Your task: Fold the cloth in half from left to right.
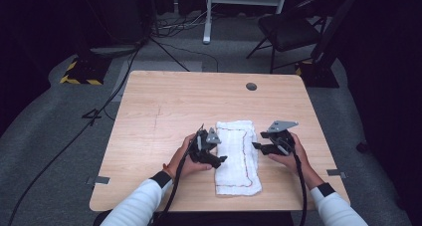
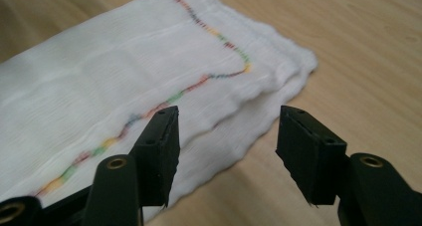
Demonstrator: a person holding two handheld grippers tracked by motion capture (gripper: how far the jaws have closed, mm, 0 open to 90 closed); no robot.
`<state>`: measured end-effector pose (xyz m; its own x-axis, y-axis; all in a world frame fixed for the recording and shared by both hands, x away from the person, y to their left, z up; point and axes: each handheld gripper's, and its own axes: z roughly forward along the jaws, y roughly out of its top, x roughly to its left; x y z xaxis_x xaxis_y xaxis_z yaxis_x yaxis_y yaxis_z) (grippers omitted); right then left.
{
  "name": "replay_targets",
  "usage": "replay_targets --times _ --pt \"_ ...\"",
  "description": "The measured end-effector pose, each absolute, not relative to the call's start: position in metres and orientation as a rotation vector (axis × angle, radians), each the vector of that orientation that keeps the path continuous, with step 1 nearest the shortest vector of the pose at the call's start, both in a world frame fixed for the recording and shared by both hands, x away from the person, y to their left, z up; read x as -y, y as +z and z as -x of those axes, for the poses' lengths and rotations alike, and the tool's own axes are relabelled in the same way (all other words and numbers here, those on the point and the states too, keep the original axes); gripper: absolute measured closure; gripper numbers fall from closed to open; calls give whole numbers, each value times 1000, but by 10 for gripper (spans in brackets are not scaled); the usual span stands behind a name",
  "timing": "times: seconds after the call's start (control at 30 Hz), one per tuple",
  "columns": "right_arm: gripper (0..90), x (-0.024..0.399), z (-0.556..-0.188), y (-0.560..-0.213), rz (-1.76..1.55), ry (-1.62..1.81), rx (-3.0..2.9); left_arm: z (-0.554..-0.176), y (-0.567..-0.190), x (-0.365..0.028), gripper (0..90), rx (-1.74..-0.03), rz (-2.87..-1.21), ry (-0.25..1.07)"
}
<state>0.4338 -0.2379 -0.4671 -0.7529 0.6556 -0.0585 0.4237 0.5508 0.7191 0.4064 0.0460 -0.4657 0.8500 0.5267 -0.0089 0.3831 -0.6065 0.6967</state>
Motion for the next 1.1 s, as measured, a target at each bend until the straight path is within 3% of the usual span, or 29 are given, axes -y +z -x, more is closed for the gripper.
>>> replay_targets --times 0.3,0.63,0.9,0.97,1.1 --pt "445 220 -475 -475 -965 986 -2434 -466 -482 -35 233 -805 -2232 264" --pt "449 211 -501 -488 -1059 951 -2428 -493 -491 -38 219 -933 -2232 269" --pt "453 214 -510 -491 -1112 995 -2471 -504 -495 -31 189 -885 -2292 248" --pt "540 213 -510 -490 -1103 997 -2486 -504 -493 -30 218 -851 -2302 232" --pt "669 209 -507 -489 -1079 1004 -2518 -503 -490 -29 422 -806 -2314 189"
